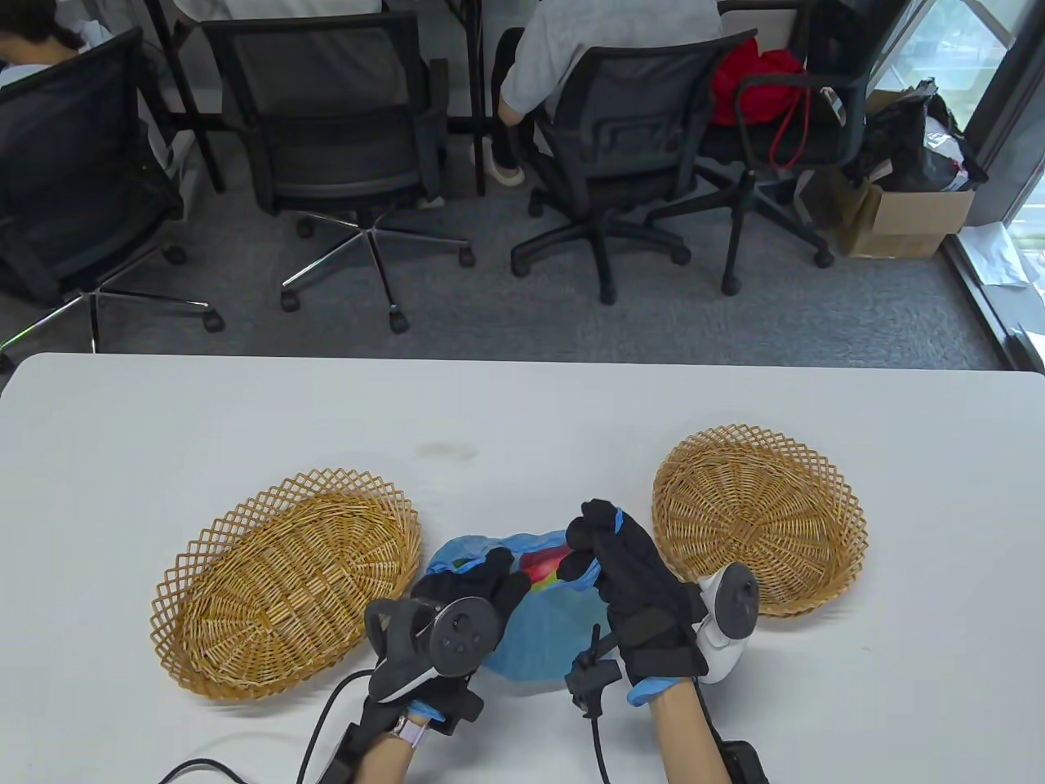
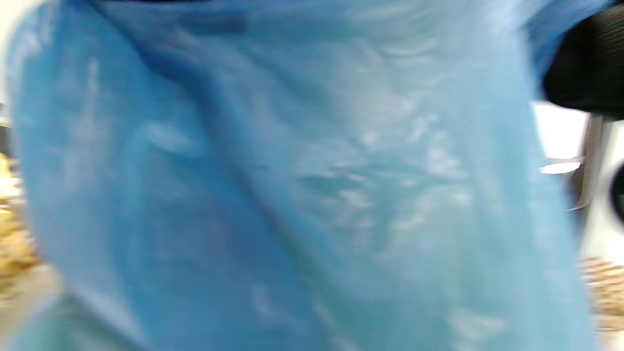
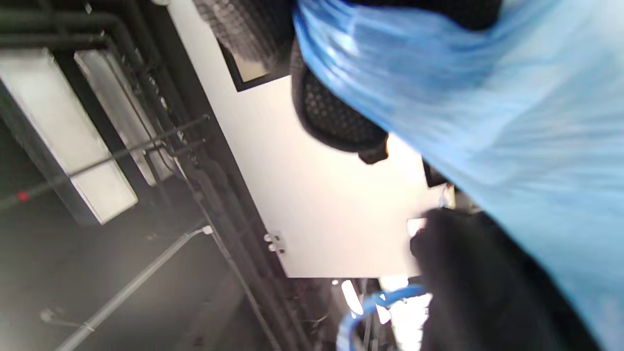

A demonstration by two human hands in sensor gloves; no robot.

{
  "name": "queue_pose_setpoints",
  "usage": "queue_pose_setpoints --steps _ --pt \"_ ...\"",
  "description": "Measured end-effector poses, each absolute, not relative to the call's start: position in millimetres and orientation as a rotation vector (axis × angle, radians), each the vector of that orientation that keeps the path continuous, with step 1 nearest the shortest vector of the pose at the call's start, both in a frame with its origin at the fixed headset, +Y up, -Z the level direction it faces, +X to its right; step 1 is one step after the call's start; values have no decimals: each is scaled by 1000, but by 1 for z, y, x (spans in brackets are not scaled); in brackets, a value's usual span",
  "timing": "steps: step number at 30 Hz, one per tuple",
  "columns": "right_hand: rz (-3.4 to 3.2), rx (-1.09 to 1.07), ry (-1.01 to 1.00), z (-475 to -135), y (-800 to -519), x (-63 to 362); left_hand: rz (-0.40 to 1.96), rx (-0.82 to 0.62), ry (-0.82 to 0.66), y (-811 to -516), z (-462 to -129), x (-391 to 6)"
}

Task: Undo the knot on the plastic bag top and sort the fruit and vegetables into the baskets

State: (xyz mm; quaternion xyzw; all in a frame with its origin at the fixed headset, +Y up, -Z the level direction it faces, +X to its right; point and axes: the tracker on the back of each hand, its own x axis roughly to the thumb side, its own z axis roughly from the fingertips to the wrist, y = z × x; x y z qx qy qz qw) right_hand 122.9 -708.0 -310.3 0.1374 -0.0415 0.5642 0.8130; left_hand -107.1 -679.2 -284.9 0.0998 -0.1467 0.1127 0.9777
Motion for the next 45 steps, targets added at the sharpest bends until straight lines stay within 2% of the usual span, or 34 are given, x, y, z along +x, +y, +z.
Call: queue_pose_setpoints --steps 2,5,10,14,17,22,30,35,45 --pt "1163 305 -73 -313 -712 124 190 144 -207 -682 -288 -112" --pt "1204 248 -106 -314 -715 133 158 5 -185 -687 -294 -118" --pt "1467 234 -145 -316 -713 148 7 -164 -318 -685 -292 -108" --pt "1749 313 -82 -316 -707 156 -101 -226 -416 -691 -286 -95" --pt "1763 293 -89 -317 -709 160 -146 -253 -452 -701 -285 -90" --pt "1707 276 -79 -317 -712 164 6 -145 -548 -716 -287 -91" --pt "1724 255 -89 -316 -711 165 168 78 -455 -722 -285 -92" --pt "1734 223 -97 -315 -710 168 312 129 -431 -713 -283 -99" --pt "1837 67 -163 -312 -709 179 528 281 -379 -673 -279 -134"
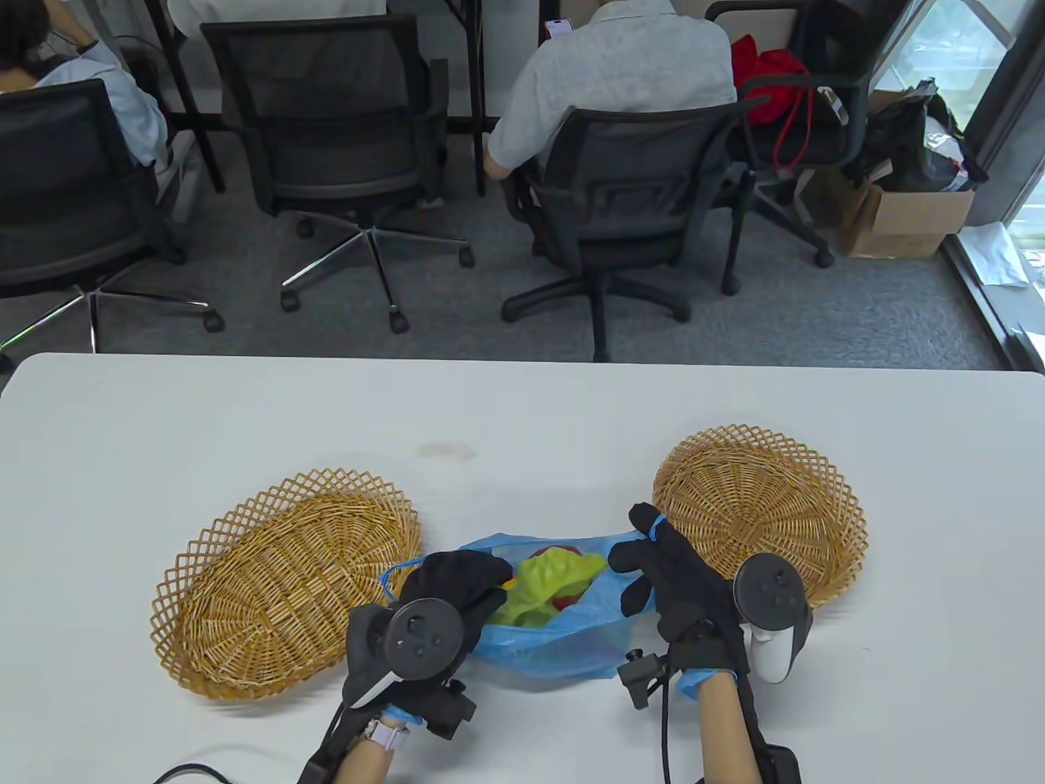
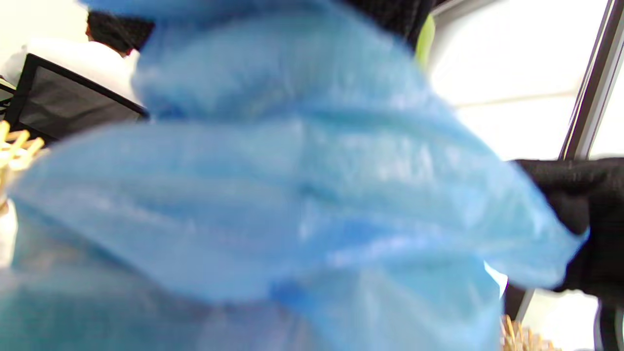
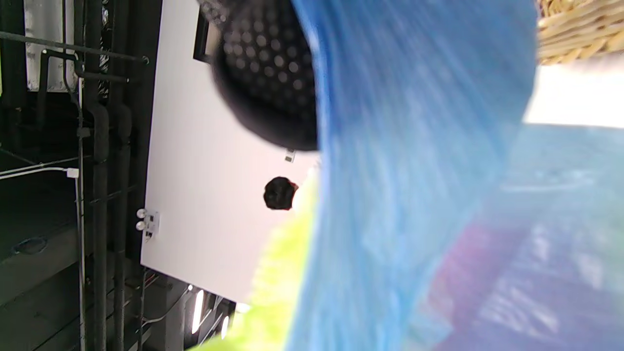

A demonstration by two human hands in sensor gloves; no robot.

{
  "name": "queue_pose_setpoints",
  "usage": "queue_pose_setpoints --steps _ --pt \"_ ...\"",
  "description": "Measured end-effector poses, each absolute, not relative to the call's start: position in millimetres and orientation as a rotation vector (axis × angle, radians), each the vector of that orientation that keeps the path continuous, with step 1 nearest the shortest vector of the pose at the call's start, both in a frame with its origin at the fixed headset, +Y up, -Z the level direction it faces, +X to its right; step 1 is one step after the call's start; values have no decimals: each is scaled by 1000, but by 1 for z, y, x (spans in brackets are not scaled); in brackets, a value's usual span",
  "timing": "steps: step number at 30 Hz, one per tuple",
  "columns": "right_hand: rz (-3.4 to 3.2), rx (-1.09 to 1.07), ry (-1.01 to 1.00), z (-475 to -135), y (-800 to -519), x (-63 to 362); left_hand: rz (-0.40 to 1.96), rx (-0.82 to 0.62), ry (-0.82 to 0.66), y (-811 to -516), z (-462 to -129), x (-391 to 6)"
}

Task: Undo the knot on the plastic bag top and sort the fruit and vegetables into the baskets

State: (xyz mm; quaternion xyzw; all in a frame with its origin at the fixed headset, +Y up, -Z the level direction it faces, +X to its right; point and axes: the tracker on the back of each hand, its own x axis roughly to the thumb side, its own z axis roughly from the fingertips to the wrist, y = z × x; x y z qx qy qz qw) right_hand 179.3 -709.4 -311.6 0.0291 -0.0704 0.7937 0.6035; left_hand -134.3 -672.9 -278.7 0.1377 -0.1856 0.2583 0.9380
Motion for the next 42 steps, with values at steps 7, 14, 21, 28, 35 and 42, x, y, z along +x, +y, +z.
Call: queue_pose_setpoints --steps 7,14,21,28,35,42 --pt "1840 51 -149 -311 -710 178 830 361 -350 -649 -277 -166" --pt "1836 46 -151 -311 -711 179 1009 470 -213 -631 -273 -224" --pt "1831 48 -148 -311 -711 179 921 479 73 -650 -278 -276" --pt "1821 53 -146 -311 -711 179 883 362 283 -686 -288 -301" --pt "1810 59 -143 -311 -712 179 887 154 417 -711 -296 -310" --pt "1794 69 -139 -311 -712 180 830 -21 481 -724 -302 -311"
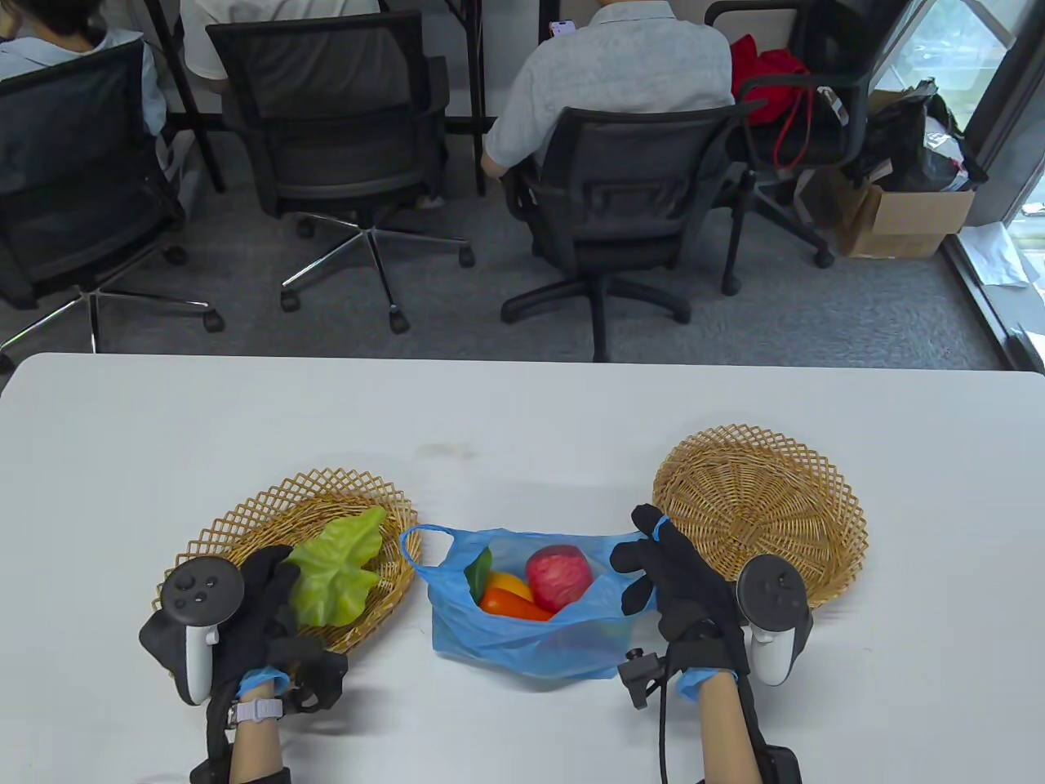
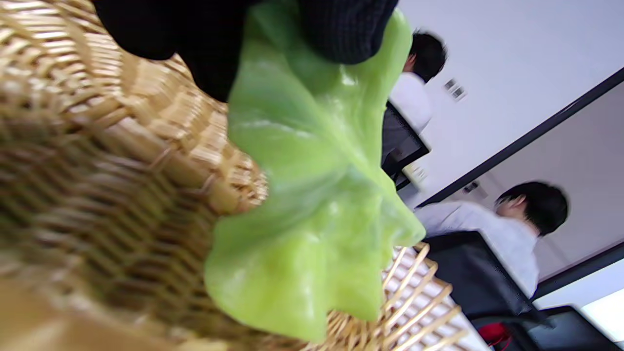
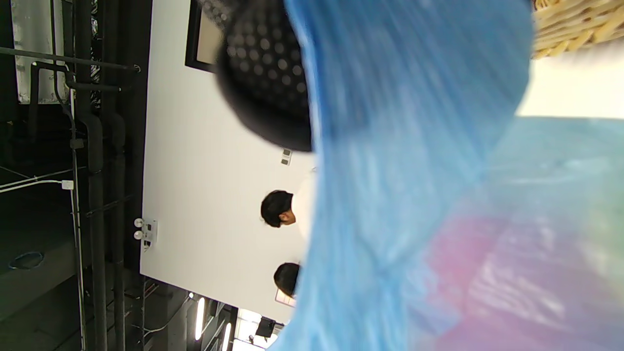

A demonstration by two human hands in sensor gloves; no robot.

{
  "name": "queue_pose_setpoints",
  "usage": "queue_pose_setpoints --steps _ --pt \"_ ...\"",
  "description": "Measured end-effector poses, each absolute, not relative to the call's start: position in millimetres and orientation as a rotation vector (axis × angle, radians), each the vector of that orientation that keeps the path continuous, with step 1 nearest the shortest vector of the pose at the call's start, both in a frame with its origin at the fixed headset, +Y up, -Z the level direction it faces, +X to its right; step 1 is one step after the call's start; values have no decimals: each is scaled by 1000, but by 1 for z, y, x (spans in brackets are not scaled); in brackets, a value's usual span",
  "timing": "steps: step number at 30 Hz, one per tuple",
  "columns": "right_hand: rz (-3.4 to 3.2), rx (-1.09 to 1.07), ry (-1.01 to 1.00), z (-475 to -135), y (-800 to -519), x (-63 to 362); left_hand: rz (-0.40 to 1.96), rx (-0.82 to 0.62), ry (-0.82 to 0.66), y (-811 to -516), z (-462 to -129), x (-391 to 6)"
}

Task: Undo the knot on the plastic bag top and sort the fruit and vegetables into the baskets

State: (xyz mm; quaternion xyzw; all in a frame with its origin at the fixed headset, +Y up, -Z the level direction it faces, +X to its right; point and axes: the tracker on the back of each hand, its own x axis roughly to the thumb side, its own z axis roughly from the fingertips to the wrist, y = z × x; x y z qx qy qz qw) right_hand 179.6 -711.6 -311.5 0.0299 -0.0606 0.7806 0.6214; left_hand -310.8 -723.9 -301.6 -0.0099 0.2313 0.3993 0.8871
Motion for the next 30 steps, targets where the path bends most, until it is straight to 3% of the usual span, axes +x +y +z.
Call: queue_pose_setpoints --steps 9,17,30 --pt "1784 74 -136 -312 -712 180 767 -90 502 -731 -305 -309" --pt "1780 80 -133 -312 -711 179 617 27 426 -706 -303 -291" --pt "1798 95 -131 -312 -710 174 672 429 -30 -621 -269 -217"
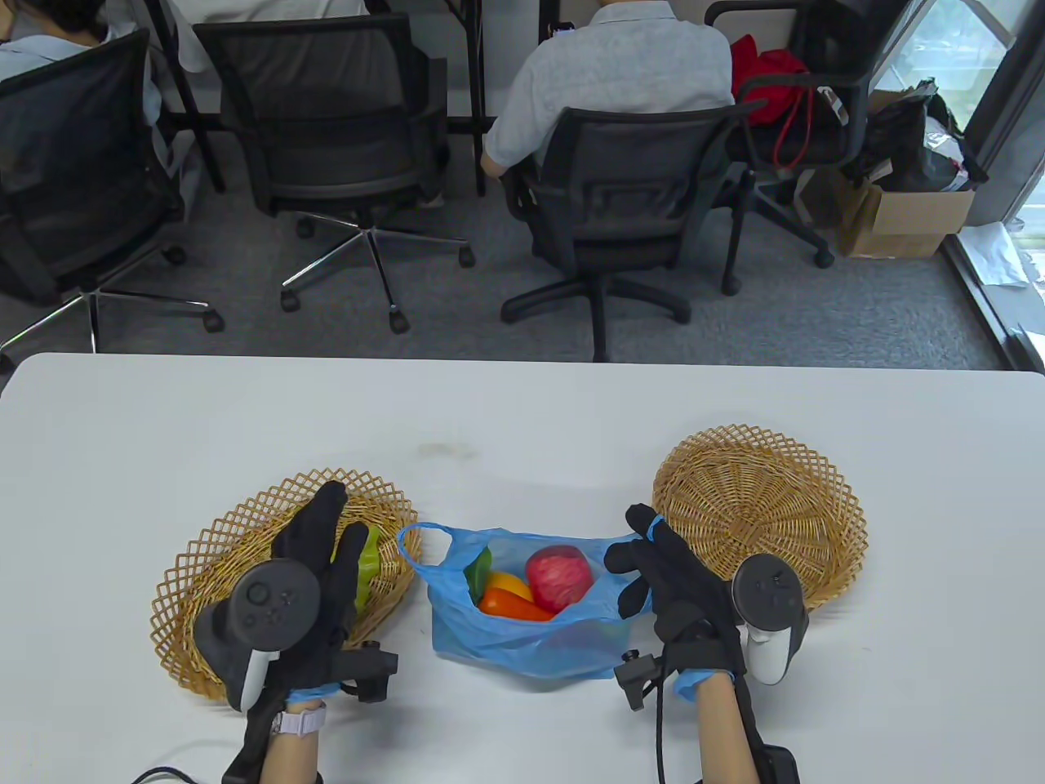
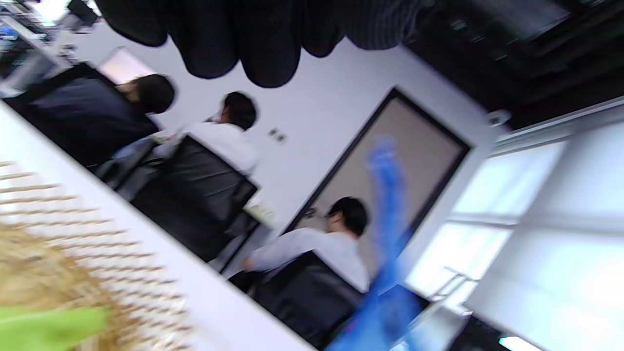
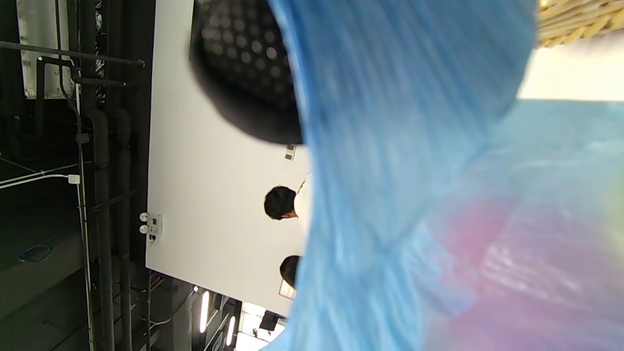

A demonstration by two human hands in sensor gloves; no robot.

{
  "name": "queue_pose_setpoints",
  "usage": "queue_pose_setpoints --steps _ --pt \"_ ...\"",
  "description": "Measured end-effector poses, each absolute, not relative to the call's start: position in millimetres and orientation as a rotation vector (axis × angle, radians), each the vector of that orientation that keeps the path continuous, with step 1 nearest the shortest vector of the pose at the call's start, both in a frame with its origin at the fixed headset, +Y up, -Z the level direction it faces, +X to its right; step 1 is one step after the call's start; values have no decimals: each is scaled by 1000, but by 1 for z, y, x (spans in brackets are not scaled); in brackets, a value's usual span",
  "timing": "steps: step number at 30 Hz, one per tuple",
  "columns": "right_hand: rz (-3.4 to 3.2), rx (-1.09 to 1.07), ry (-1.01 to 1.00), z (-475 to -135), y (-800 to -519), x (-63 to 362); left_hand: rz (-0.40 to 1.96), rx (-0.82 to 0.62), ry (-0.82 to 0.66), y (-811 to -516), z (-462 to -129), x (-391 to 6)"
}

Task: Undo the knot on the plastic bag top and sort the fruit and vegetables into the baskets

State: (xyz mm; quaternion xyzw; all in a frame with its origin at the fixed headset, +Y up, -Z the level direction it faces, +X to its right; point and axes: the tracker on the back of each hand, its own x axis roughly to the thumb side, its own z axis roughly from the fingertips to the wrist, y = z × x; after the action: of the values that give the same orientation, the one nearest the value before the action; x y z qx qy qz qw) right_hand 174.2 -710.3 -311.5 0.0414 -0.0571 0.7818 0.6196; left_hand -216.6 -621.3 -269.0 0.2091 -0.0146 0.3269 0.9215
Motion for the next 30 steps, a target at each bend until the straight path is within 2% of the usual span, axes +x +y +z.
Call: queue_pose_setpoints --steps 5,10,15,19,24,29,30 --pt "1803 114 -129 -311 -708 170 612 578 -227 -605 -249 -181" --pt "1803 131 -128 -310 -706 167 447 592 -408 -605 -238 -142" --pt "1810 158 -108 -310 -705 163 303 481 -516 -624 -242 -109" --pt "1825 196 -56 -311 -704 158 170 409 -536 -648 -251 -92" --pt "1907 304 186 -314 -704 146 7 321 -534 -673 -260 -82" --pt "2073 370 420 -316 -707 134 -142 125 -513 -679 -264 -82" --pt "2102 376 448 -316 -707 132 -159 50 -520 -680 -265 -82"
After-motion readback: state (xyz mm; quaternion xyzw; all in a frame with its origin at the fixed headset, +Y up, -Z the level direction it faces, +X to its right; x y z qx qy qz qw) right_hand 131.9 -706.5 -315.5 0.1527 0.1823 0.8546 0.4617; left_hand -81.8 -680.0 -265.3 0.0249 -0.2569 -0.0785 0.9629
